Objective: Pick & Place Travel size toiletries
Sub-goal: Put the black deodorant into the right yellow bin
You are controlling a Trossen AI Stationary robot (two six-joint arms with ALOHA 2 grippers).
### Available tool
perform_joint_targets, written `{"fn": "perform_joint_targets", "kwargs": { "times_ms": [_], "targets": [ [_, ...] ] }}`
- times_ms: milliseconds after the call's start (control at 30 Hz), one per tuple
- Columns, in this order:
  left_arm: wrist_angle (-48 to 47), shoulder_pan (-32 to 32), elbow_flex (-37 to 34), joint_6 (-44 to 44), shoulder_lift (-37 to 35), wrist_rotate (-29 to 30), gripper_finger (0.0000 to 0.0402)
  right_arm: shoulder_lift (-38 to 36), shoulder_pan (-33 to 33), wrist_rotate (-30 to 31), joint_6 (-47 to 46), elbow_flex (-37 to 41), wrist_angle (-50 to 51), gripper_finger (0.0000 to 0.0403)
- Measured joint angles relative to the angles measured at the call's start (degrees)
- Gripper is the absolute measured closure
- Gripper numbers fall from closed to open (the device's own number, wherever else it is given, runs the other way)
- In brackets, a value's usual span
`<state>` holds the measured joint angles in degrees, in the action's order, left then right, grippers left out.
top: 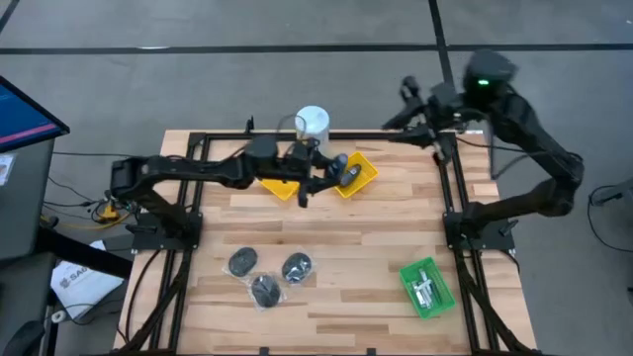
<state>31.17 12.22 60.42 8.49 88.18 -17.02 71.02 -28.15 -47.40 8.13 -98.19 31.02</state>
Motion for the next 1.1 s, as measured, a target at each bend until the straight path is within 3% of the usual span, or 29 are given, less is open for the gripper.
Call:
{"fn": "perform_joint_targets", "kwargs": {
  "times_ms": [233,333,433,600,733,900,1100],
  "targets": [
    [2.67,1.94,-0.11,3.05,7.91,1.27,0.0197,-4.67,0.04,13.35,0.86,0.00,4.20,0.0302],
    [3.94,1.93,-0.11,3.85,5.15,1.00,0.0197,-3.76,0.07,20.37,0.71,0.00,9.30,0.0285],
    [4.64,0.48,-0.02,-1.78,0.33,7.03,0.0197,-1.32,0.02,25.98,-1.59,0.00,13.60,0.0246],
    [0.61,-1.00,0.00,-16.02,-3.61,23.06,0.0197,3.93,2.78,30.23,-7.57,0.06,8.59,0.0160],
    [-2.26,-0.90,-0.06,-18.38,-3.71,29.65,0.0197,7.52,6.68,34.08,-8.15,0.02,2.85,0.0116],
    [-1.64,-0.85,-0.09,-21.86,-4.04,32.24,0.0197,11.52,8.62,34.46,-9.52,0.02,1.69,0.0090],
    [-1.63,-1.22,-0.09,-23.26,-4.20,32.22,0.0197,14.53,8.47,35.68,-10.29,0.02,-0.15,0.0086]
  ]
}}
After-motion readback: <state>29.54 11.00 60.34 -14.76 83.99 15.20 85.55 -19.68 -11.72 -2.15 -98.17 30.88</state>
